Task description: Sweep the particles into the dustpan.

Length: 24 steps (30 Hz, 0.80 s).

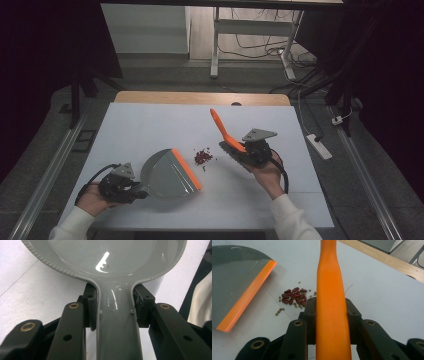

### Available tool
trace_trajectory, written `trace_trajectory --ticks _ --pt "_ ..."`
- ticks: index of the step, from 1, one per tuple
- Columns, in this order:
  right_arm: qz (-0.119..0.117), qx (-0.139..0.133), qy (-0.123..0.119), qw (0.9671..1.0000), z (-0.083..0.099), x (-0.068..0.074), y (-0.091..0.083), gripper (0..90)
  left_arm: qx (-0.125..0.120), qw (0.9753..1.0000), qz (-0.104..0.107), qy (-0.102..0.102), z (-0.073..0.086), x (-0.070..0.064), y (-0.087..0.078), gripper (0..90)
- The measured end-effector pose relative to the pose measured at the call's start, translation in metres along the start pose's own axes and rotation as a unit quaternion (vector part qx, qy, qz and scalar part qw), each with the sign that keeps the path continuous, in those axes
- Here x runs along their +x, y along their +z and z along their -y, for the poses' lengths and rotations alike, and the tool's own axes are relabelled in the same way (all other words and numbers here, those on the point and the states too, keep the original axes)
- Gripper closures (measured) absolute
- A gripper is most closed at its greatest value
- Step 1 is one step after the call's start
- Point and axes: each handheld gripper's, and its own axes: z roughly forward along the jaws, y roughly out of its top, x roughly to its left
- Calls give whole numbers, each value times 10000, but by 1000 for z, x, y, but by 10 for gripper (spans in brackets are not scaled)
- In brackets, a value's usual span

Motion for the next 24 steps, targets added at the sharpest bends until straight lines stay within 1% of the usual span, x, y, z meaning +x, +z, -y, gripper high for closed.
trace_trajectory --ticks 3,4,6,8,9,10,11,12,15,19,20,22,24 --pt "-21 28 -42 10000 -2 0 5 700 45 10000 11 33 -2 0 3 619" --pt "-33 46 -46 10000 -4 -1 10 700 70 10000 15 42 -4 1 4 619" --pt "-53 39 -13 10000 -6 -2 15 700 75 10000 47 41 -7 1 6 619" --pt "-41 46 3 10000 -7 -3 18 700 113 9999 51 97 -10 1 7 619" --pt "-38 55 23 10000 -11 -6 25 700 123 9998 68 123 -12 2 8 619" --pt "-43 46 52 10000 -13 -7 28 700 111 9998 90 120 -14 2 9 619" --pt "-55 28 69 10000 -16 -7 31 700 159 9997 106 149 -19 4 10 619" --pt "-55 28 69 10000 -16 -7 31 700 159 9997 106 149 -19 4 10 619" --pt "-67 -22 86 9999 -26 -9 44 700 287 9993 110 191 -24 7 12 619" --pt "-52 -4 64 10000 -29 -9 52 700 300 9994 82 154 -22 8 13 619" --pt "-74 28 106 9999 -30 -10 58 700 303 9994 87 172 -22 8 12 619" --pt "-59 53 100 9999 -30 -9 61 700 267 9995 96 156 -20 7 12 619" --pt "-70 118 95 9999 -29 -8 67 700 284 9994 81 161 -20 6 12 618"
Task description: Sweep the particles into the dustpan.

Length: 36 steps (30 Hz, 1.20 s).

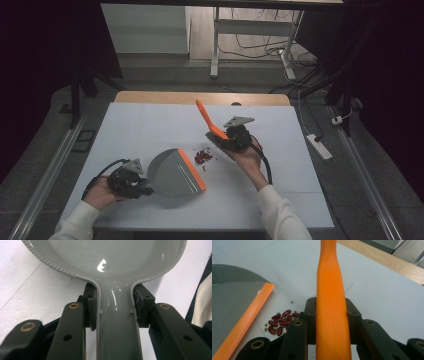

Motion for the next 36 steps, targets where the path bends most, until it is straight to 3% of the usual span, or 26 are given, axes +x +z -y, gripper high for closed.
trace_trajectory --ticks 8,13,21,36 --pt "10 209 -74 9998 4 3 11 700 29 10000 46 13 -3 0 2 619" --pt "65 309 -10 9995 6 0 16 700 50 9998 89 -143 -5 3 6 619" --pt "103 395 -7 9992 8 -2 22 700 95 9997 150 -152 -8 4 10 619" --pt "-84 447 -162 9988 3 10 37 700 86 9997 170 -163 -9 4 12 619"
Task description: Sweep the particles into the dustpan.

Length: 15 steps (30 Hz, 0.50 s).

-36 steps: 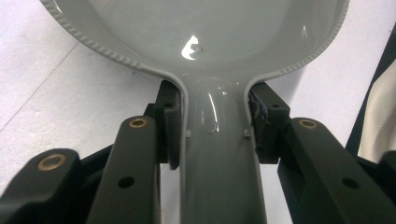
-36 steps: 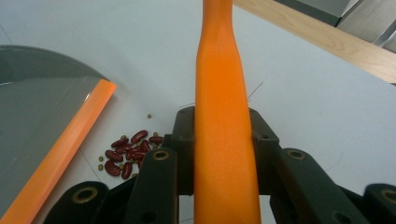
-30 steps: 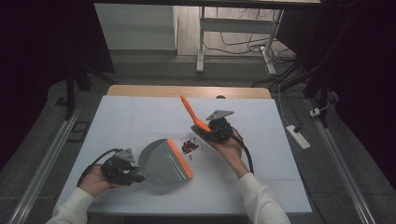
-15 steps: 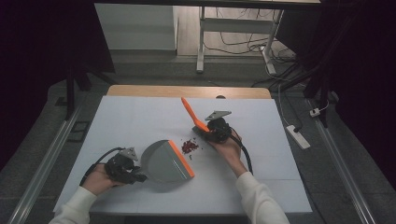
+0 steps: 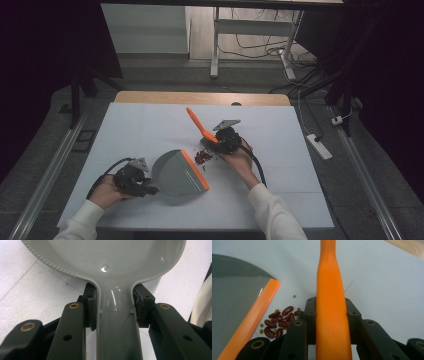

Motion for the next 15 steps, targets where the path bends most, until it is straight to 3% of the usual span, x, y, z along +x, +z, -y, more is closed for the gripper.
trace_trajectory --ticks 6,8,15 --pt "-98 5 -88 9999 -4 8 4 700 9 10000 -18 0 0 -1 1 619" --pt "-175 -7 -248 9995 -5 13 6 700 9 10000 -9 -2 0 -1 1 619" --pt "-279 29 -318 9991 -7 21 7 700 5 10000 -16 -6 0 -1 1 618"
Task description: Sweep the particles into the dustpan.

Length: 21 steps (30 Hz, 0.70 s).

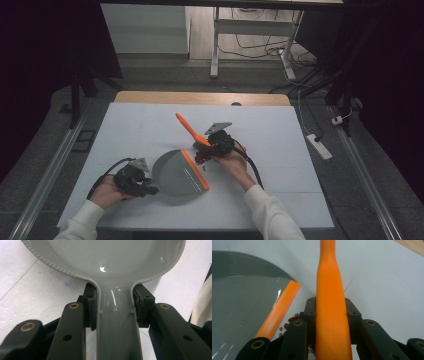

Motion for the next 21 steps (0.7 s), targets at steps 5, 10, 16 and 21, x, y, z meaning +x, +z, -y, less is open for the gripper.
trace_trajectory --ticks 5,10,16,21 --pt "-141 -6 -26 9999 -1 7 1 700 -3 10000 -13 -2 0 0 0 618" --pt "-221 -7 -77 9997 -2 12 2 700 3 10000 -11 -2 0 0 0 618" --pt "-445 -47 -43 9990 -4 19 3 700 -2 10000 -7 -6 0 0 1 619" --pt "-475 -21 -184 9987 -7 30 4 699 -1 10000 -13 -7 -1 -1 1 619"
